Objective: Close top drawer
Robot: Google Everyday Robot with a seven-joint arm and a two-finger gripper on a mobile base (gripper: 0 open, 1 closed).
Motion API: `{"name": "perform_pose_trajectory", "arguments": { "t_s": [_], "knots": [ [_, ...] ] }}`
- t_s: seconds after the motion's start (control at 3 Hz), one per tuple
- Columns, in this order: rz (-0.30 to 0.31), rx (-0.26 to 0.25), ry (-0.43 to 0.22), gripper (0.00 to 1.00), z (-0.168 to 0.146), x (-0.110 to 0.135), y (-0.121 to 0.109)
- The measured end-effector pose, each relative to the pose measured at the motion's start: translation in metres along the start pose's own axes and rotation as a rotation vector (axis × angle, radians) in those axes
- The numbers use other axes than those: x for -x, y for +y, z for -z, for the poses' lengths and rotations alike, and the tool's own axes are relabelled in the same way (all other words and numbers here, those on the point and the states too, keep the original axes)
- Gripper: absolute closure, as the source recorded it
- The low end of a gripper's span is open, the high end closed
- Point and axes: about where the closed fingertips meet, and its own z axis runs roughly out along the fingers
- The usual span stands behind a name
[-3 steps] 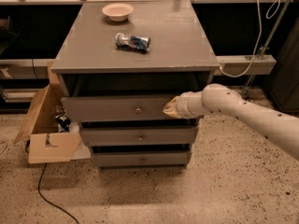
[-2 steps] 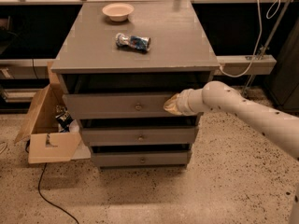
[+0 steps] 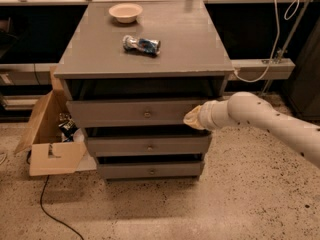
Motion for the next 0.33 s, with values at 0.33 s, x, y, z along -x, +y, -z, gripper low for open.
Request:
{"name": "perform_pose_trajectory", "arguments": {
  "t_s": [0.33],
  "knots": [
    [-0.04,0.096,0.051,1.0,0.0387,-0.0244,0.0548]
  ]
}}
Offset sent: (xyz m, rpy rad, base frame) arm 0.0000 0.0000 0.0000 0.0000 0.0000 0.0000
